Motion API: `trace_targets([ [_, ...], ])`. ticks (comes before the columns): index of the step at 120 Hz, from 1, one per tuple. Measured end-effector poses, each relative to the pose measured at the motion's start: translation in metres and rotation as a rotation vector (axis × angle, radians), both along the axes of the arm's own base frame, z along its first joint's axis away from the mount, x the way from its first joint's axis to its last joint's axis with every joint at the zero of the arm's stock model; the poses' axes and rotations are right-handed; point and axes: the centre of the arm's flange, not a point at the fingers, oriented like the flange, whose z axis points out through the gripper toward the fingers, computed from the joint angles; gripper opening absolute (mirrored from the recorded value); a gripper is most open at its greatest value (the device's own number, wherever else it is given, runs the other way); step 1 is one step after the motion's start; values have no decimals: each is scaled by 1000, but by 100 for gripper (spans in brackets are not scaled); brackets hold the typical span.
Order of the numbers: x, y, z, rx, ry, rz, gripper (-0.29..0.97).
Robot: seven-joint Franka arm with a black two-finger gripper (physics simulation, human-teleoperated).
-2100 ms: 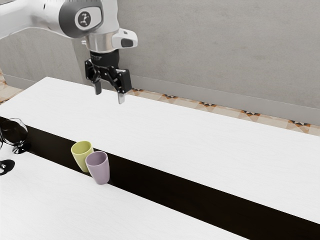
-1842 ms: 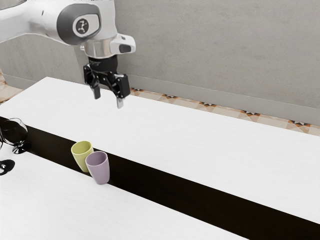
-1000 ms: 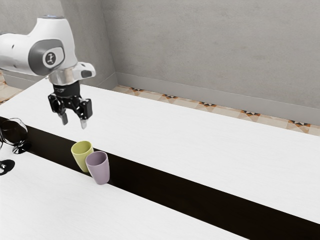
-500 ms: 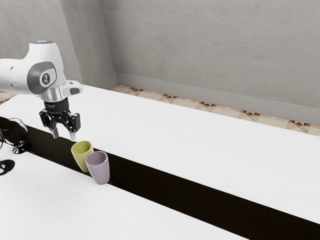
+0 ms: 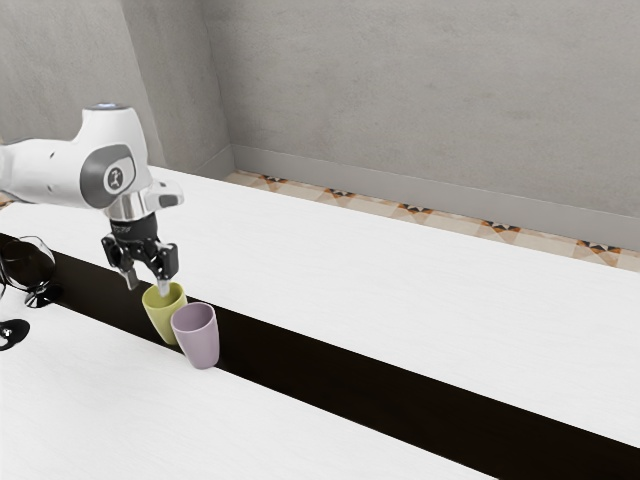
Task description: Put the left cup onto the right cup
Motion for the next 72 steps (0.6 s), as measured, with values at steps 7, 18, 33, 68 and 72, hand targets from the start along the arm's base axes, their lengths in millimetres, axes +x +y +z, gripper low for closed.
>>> trace_targets([
  [7,2,2,-2,-2,-1,-1,44],
  [18,6,8,-7,-1,-2,-4,43],
  [33,13,16,-13,-2,-5,-8,43],
  [68,23,34,-39,-14,-6,-19,43],
  [72,25,37,-41,-15,-8,-21,43],
])
